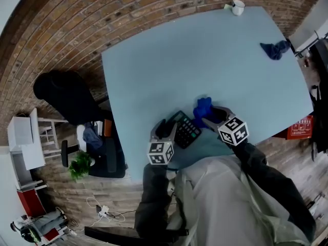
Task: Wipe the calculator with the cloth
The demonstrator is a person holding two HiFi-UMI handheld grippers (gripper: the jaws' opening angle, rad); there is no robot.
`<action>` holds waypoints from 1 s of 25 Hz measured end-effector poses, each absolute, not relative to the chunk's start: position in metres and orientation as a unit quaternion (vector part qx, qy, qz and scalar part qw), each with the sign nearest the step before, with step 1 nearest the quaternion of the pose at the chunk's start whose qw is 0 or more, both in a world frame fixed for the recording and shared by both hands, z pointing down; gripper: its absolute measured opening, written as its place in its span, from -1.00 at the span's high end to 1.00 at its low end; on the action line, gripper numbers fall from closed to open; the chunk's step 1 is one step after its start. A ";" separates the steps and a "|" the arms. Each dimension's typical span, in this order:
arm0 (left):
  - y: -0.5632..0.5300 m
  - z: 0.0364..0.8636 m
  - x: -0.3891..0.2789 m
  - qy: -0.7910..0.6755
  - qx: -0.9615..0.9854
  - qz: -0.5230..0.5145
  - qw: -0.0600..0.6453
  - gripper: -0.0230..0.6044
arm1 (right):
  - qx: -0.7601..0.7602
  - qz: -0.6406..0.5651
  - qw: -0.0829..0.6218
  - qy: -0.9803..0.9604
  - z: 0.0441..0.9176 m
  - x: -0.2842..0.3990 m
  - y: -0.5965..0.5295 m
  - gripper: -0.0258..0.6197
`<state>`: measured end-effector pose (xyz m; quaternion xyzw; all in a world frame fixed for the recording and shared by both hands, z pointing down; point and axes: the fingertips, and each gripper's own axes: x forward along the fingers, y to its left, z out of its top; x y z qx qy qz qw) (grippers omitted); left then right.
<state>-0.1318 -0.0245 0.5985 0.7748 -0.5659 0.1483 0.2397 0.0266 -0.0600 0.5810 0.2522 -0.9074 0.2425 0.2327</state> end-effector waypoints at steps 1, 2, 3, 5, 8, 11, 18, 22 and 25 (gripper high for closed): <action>-0.026 0.598 -0.127 -0.559 0.780 0.148 0.239 0.21 | 0.251 0.243 0.236 -0.907 0.581 0.021 -0.058 0.20; -0.029 0.597 -0.124 -0.555 0.784 0.146 0.238 0.22 | 0.249 0.242 0.248 -0.904 0.585 0.016 -0.057 0.17; -0.032 0.595 -0.121 -0.553 0.786 0.141 0.238 0.24 | 0.244 0.237 0.271 -0.901 0.593 0.012 -0.056 0.14; -0.034 0.590 -0.116 -0.555 0.785 0.111 0.252 0.42 | 0.225 0.202 0.319 -0.898 0.612 0.006 -0.055 0.14; -0.029 0.581 -0.112 -0.555 0.773 0.030 0.306 0.63 | 0.215 0.164 0.316 -0.909 0.616 0.011 -0.060 0.14; -0.020 0.574 -0.117 -0.553 0.745 -0.066 0.367 0.74 | 0.232 0.196 0.281 -0.910 0.612 0.026 -0.067 0.58; -0.009 0.540 -0.120 -0.560 0.716 -0.160 0.386 0.78 | 0.141 0.207 0.214 -0.944 0.550 0.008 -0.031 0.66; -0.015 0.504 -0.119 -0.560 0.712 -0.203 0.372 0.78 | 0.007 0.116 0.229 -0.966 0.505 -0.031 0.052 0.67; -0.012 0.472 -0.116 -0.542 0.723 -0.228 0.363 0.78 | 0.004 0.071 0.203 -0.977 0.467 -0.035 0.058 0.67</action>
